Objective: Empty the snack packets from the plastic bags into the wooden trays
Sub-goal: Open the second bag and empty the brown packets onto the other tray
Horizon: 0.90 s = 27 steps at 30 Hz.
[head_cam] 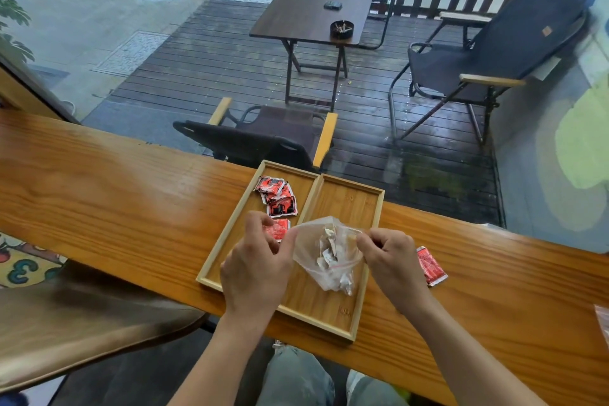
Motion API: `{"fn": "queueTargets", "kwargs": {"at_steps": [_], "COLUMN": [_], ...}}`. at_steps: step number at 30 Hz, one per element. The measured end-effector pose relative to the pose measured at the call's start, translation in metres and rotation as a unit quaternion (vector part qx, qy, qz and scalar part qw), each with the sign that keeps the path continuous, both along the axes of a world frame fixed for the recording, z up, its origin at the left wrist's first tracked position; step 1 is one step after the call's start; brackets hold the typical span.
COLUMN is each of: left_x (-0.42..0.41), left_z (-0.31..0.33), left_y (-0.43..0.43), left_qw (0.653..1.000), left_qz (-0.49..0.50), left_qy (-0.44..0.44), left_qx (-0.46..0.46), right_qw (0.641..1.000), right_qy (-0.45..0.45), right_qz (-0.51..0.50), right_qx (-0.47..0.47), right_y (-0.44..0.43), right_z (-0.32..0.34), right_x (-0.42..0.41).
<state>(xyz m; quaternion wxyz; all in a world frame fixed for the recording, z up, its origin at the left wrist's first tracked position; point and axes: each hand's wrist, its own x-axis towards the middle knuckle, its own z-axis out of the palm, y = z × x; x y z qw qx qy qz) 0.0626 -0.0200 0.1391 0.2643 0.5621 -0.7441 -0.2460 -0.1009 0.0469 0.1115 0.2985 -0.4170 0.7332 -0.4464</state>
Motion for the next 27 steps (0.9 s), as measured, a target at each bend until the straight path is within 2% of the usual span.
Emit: {"fn": "queueTargets", "kwargs": {"at_steps": [4, 8, 11, 13, 15, 17, 20, 24, 27], "left_x": [-0.001, -0.014, -0.022, -0.02, -0.015, -0.01, -0.002, 0.006, 0.007], "left_z": [0.011, 0.006, -0.003, -0.005, -0.005, -0.003, 0.002, 0.009, 0.014], "left_y": [0.021, 0.056, 0.058, 0.052, 0.044, 0.035, 0.018, 0.001, -0.004], "left_qw": [0.998, 0.977, 0.973, 0.979, 0.981, 0.978, 0.963, 0.949, 0.942], "left_qz": [-0.055, -0.153, -0.166, -0.162, -0.17, -0.195, -0.256, -0.298, -0.316], "left_qy": [-0.009, -0.108, -0.154, -0.125, -0.088, -0.073, -0.078, -0.102, -0.111], "left_qx": [0.031, 0.105, 0.055, 0.01, 0.003, -0.003, -0.007, -0.008, -0.009], "right_qw": [0.994, 0.99, 0.995, 0.996, 0.996, 0.989, 0.964, 0.948, 0.947], "right_qy": [-0.106, -0.142, -0.098, -0.075, -0.058, 0.012, 0.097, 0.182, 0.132], "right_qz": [-0.021, -0.012, 0.02, 0.041, 0.053, 0.123, 0.248, 0.26, 0.292], "right_qx": [-0.01, -0.011, 0.013, 0.007, -0.049, -0.083, -0.019, -0.003, 0.002], "right_y": [-0.003, -0.004, -0.003, -0.002, 0.001, 0.002, -0.002, -0.016, -0.022], "right_z": [0.005, 0.009, 0.01, 0.013, 0.018, 0.024, 0.029, 0.031, 0.041], "right_x": [0.003, 0.005, 0.002, -0.001, -0.01, -0.023, -0.04, -0.055, -0.068]}}
